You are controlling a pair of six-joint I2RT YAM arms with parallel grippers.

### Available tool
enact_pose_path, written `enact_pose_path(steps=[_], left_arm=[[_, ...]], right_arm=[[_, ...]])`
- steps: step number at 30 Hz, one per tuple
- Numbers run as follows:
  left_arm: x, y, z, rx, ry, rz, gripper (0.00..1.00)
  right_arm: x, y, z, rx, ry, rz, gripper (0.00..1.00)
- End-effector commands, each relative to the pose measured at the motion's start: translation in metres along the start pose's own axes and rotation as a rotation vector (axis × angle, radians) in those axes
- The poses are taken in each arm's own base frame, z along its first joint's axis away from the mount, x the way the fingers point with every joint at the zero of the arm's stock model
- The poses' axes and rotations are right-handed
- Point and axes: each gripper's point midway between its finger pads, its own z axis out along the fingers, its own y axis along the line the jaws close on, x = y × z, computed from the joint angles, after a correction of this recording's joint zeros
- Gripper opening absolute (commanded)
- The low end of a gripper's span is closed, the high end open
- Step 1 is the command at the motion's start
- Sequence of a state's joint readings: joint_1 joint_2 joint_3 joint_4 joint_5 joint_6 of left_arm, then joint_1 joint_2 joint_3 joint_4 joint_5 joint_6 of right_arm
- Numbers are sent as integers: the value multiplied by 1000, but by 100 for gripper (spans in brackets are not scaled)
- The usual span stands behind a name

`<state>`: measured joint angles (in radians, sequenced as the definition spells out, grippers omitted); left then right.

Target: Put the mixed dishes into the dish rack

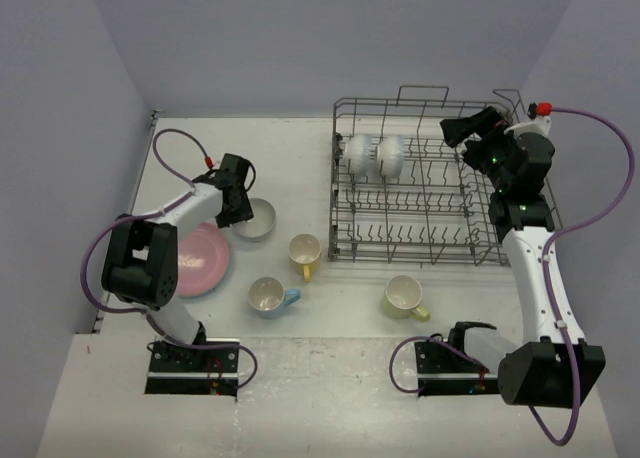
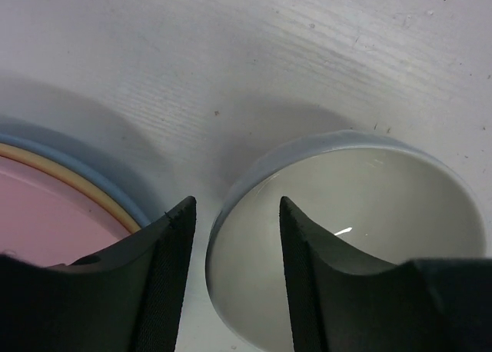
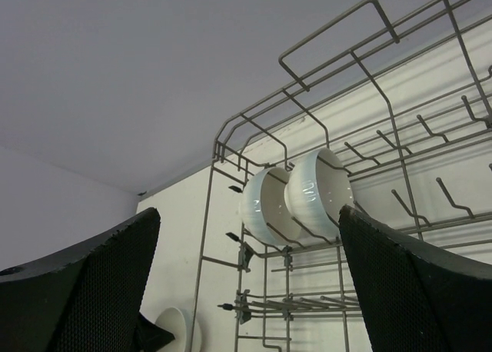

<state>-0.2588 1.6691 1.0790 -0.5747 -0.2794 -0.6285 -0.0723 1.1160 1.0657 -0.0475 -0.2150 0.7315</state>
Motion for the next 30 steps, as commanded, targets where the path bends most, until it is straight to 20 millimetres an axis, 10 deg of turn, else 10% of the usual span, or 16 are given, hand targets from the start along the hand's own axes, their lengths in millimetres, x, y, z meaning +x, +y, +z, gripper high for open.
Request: enact_pose_path(steps=[1, 4, 6, 12, 18, 22, 30], left_arm=[[-7, -2, 7, 11, -33, -25, 48], [-2, 1, 10, 0, -25, -21, 32], [1, 3, 10, -4, -22, -20, 0], [-29, 3, -33, 40, -143, -6, 0], [-65, -26, -133, 180, -374, 110, 0], [-60, -67, -196, 380, -406, 272, 0], [-21, -93, -233, 615, -291, 402, 0]], right_arm=[[-6, -8, -9, 47, -44, -30, 99], [-5, -7, -14, 46, -41, -43, 99], [-5, -2, -18, 26, -34, -79, 99], [5, 44, -37, -222, 31, -367, 99], [69, 113, -65, -546, 196, -858, 99], [123, 142, -98, -828, 272, -1124, 99], [206, 180, -162, -1254, 423, -1503, 99]])
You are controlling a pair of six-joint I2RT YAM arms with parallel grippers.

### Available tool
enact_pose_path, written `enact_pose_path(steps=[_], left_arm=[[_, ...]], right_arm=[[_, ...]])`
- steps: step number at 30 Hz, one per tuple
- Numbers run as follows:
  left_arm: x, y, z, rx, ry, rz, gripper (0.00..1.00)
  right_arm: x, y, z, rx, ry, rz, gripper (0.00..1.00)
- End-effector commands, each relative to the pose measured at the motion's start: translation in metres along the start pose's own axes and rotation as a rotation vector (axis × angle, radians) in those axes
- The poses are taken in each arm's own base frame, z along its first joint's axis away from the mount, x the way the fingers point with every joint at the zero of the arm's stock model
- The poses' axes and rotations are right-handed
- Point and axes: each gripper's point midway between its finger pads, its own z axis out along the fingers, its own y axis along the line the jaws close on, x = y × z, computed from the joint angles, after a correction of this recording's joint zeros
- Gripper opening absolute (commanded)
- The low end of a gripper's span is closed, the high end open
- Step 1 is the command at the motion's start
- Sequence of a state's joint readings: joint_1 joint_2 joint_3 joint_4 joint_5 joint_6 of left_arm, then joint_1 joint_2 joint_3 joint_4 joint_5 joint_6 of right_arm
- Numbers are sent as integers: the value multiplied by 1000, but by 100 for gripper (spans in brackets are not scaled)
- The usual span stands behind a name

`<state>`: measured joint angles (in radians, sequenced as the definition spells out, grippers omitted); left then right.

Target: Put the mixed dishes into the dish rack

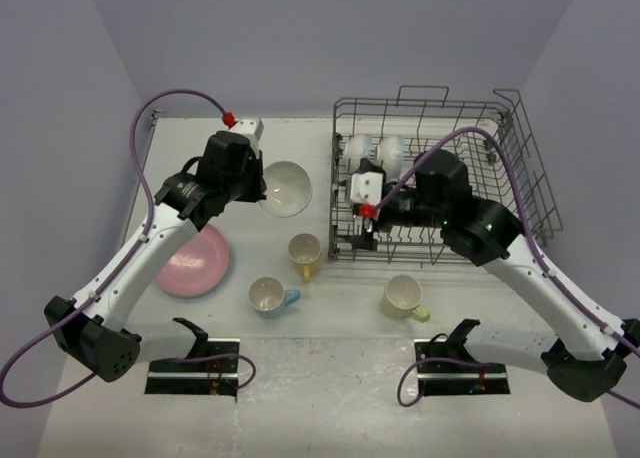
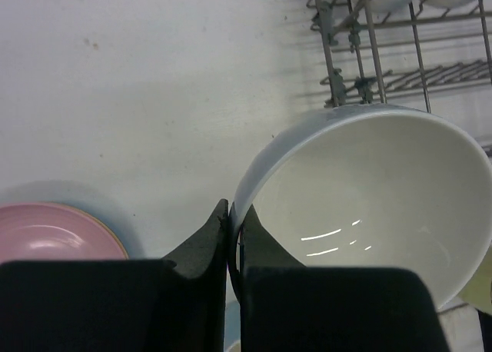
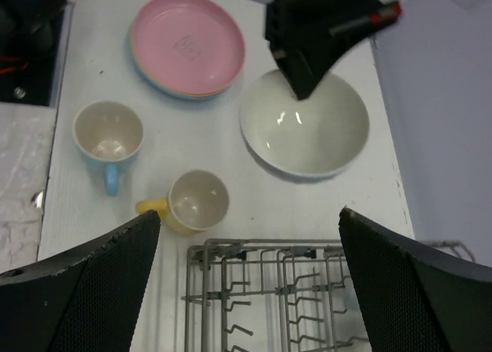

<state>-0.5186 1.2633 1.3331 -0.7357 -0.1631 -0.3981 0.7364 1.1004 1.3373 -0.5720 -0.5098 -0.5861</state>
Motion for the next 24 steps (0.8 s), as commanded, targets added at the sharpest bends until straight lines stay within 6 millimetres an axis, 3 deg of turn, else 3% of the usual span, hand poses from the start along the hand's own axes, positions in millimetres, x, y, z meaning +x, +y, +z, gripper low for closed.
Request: enact_pose_path(steps=[1, 2, 6, 12, 16, 18, 19, 21, 22, 24], left_arm=[[11, -31, -14, 186, 67, 49, 0], [15, -39, -17, 234, 88, 53, 0], [30, -44, -19, 252, 155, 55, 0], [35, -56, -32, 329, 181, 49, 0], [44, -51, -32, 301, 223, 73, 0], [44, -41, -28, 242, 230, 80, 0], [41, -40, -29, 238, 225, 82, 0], [38, -41, -31, 239, 216, 85, 0], [34, -41, -32, 237, 204, 82, 0], [32, -41, -34, 235, 200, 82, 0]], right_arm=[[6, 28, 14, -136, 103, -250, 99], [7, 41, 26, -186, 116, -311, 99], [25, 53, 42, -243, 233, -410, 99], [38, 47, 68, -259, 330, -424, 99], [55, 48, 91, -291, 410, -417, 96], [62, 52, 97, -316, 441, -418, 86], [67, 54, 101, -322, 453, -421, 71], [73, 54, 107, -306, 458, -432, 54], [75, 54, 108, -304, 463, -431, 40], [78, 55, 107, -310, 472, -431, 28]])
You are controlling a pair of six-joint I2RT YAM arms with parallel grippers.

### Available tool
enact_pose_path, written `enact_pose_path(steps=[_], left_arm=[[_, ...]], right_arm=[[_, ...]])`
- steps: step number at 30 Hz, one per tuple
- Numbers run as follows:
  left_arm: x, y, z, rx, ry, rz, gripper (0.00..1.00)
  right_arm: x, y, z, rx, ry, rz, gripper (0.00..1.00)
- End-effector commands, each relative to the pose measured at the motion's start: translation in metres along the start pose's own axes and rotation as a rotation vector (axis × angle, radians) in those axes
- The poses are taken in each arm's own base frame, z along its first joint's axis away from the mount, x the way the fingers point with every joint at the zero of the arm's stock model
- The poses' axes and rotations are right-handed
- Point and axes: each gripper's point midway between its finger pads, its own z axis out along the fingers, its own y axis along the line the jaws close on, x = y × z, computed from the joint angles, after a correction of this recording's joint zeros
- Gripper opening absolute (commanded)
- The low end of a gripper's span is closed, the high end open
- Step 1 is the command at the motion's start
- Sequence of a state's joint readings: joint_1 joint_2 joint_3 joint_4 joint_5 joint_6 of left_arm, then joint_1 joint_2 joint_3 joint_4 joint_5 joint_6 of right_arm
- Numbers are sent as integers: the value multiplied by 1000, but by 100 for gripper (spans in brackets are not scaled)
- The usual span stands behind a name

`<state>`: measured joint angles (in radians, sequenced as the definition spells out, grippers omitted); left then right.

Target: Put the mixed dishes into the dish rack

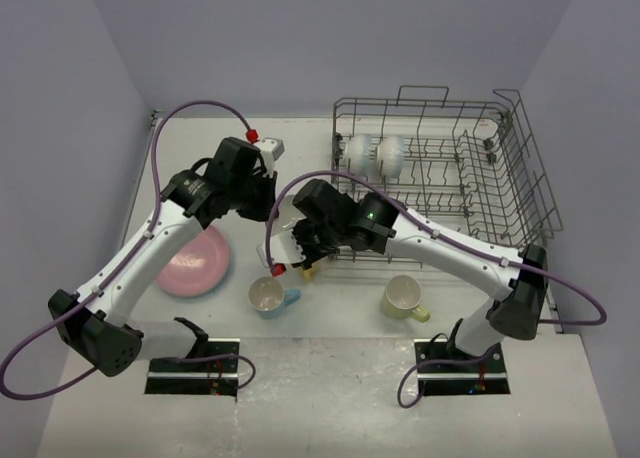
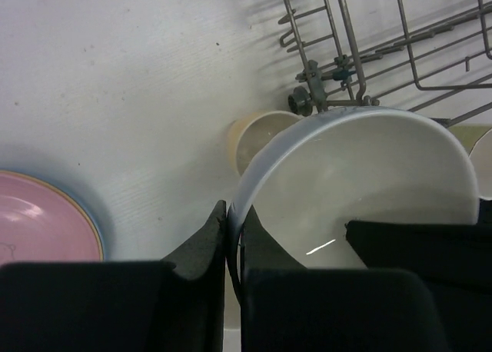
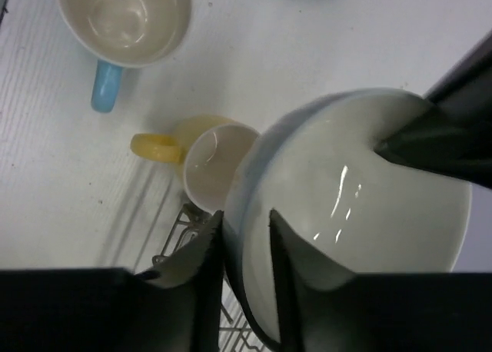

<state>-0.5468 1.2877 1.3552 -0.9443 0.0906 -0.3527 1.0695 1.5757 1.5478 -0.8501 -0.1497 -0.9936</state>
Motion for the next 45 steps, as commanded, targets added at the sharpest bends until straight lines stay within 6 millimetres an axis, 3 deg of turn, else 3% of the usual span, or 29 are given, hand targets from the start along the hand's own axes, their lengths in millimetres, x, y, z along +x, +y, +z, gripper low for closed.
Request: enact_pose_path(steps=[1, 3, 5, 7, 9, 15, 18, 19, 20, 21, 22, 24, 25, 26, 27, 29, 30, 31, 32, 33, 34, 39, 41, 45], left_arm=[[-26, -13, -20, 43, -89, 23, 0], [-27, -15, -21, 51, -92, 21, 0], [-28, -16, -22, 54, -96, 15, 4], [-30, -17, -22, 56, -106, 7, 57], [-38, -18, -28, 56, -149, -4, 100], [-75, -19, -67, 35, -336, -53, 100], [-91, -12, -92, -9, -435, -83, 100], [-99, -9, -106, -34, -489, -98, 100], [-102, -7, -112, -41, -516, -111, 100], [-104, -6, -117, -44, -536, -119, 100], [-103, -5, -121, -43, -555, -123, 100], [-107, -7, -124, -23, -595, -120, 100], [-107, -8, -126, -10, -610, -119, 100], [-106, -8, -117, -7, -611, -110, 100], [-105, -9, -115, 2, -610, -102, 100], [-102, -10, -104, 7, -594, -88, 100], [-102, -9, -101, 5, -589, -82, 100], [-103, -8, -95, 0, -583, -78, 100], [-103, -8, -93, -2, -579, -69, 100], [-103, -7, -89, -6, -572, -65, 100], [-104, -9, -84, -1, -563, -58, 100], [-103, -12, -60, 9, -509, -17, 100], [-103, -12, -55, 8, -494, -7, 100], [-102, -13, -39, 7, -455, 5, 100]], right_arm=[[0, -7, -9, 41, 24, -9, 19], [-3, -7, -10, 45, 9, -12, 0], [-9, -11, -14, 63, -21, -16, 0], [-21, -11, -19, 69, -80, 4, 0], [-33, -11, -29, 77, -150, 22, 0], [-41, -23, -70, 131, -354, 172, 0], [-28, -37, -90, 142, -468, 290, 0], [-12, -47, -104, 182, -489, 385, 0], [-12, -58, -111, 214, -547, 410, 0], [-7, -68, -119, 240, -584, 549, 0], [15, -86, -134, 322, -592, 643, 0], [26, -108, -154, 347, -687, 841, 0], [59, -123, -159, 383, -690, 982, 0], [69, -137, -172, 393, -733, 1087, 0], [88, -138, -183, 320, -793, 1250, 0], [114, -148, -181, 243, -867, 1352, 0], [117, -145, -184, 142, -920, 1455, 0], [140, -149, -192, 160, -949, 1511, 0], [161, -156, -187, 156, -980, 1541, 0], [172, -155, -194, 107, -1010, 1609, 0], [183, -160, -200, 131, -1038, 1576, 0], [231, -166, -192, 42, -1080, 1673, 0], [241, -171, -193, 58, -1082, 1668, 0], [282, -173, -189, 95, -1087, 1734, 0]])
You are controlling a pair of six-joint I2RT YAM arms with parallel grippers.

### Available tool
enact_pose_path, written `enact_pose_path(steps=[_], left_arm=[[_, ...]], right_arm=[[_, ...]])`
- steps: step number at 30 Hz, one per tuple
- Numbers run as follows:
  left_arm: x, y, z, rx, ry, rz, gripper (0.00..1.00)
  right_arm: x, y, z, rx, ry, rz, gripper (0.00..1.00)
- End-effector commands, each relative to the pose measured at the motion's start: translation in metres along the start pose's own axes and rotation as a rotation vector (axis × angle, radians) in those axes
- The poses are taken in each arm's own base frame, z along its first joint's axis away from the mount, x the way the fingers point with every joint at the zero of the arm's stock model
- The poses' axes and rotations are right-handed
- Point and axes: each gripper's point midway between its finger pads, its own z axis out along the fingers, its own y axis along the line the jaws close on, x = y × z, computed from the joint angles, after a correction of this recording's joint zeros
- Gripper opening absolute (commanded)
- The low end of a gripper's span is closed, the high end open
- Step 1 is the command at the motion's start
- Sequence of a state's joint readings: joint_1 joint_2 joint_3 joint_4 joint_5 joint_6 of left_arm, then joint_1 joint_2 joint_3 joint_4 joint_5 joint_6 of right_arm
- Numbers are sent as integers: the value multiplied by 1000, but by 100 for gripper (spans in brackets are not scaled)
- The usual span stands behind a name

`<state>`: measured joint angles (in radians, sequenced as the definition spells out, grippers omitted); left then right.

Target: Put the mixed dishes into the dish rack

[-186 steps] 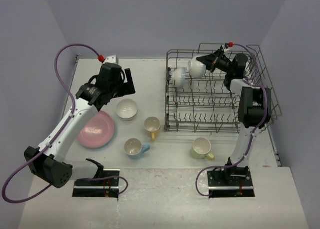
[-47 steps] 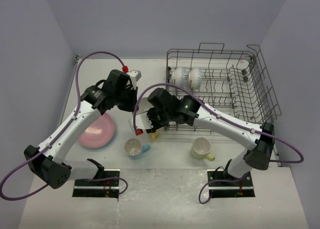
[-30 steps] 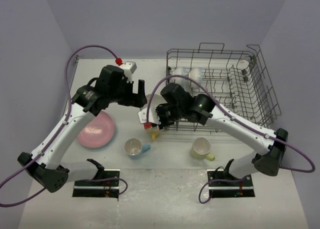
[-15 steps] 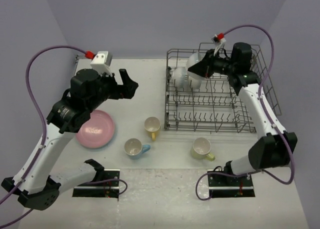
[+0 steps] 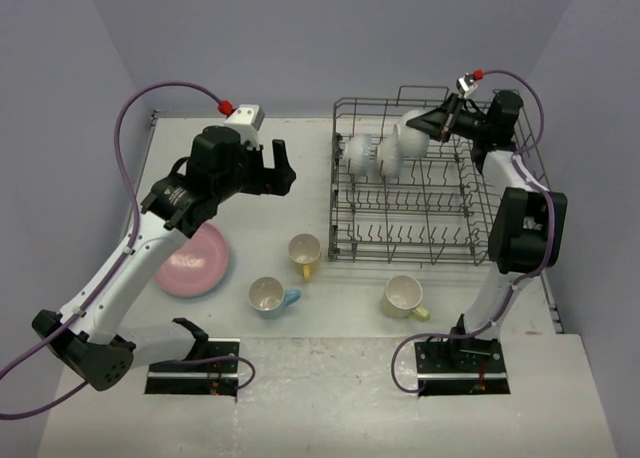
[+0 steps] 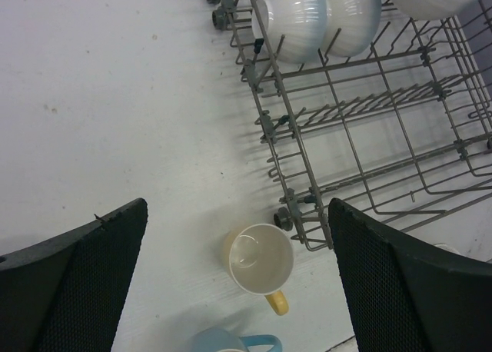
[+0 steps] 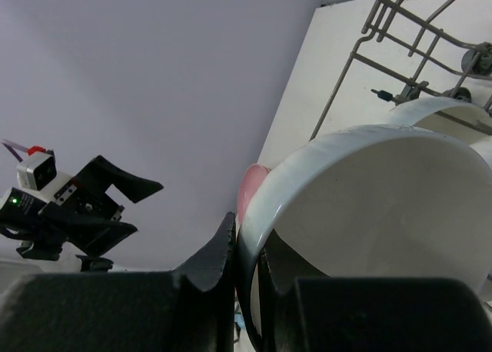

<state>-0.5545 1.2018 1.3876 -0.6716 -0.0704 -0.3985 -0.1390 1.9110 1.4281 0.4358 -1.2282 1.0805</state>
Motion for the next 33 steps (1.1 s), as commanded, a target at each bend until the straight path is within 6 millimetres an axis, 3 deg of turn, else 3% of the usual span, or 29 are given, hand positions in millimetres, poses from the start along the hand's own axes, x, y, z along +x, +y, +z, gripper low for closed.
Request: enact_pose_path(steps=[1, 3, 10, 23, 33], left_arm=[[-11, -5, 7, 30, -33, 37, 100], [-11, -5, 11, 26, -29, 41, 100], [-13, -7, 19, 32, -23, 46, 100], [5, -15, 47, 83, 32, 36, 100], [10, -12, 46, 70, 26, 9, 100]], right_arm=[[-30, 35, -14, -74, -13, -139, 0], [-38, 18, -20, -54, -36, -107, 0], [-48, -12, -27, -30, -55, -57, 0], [-47, -44, -23, -41, -81, 52, 0], [-49, -77, -19, 5, -122, 111, 1]])
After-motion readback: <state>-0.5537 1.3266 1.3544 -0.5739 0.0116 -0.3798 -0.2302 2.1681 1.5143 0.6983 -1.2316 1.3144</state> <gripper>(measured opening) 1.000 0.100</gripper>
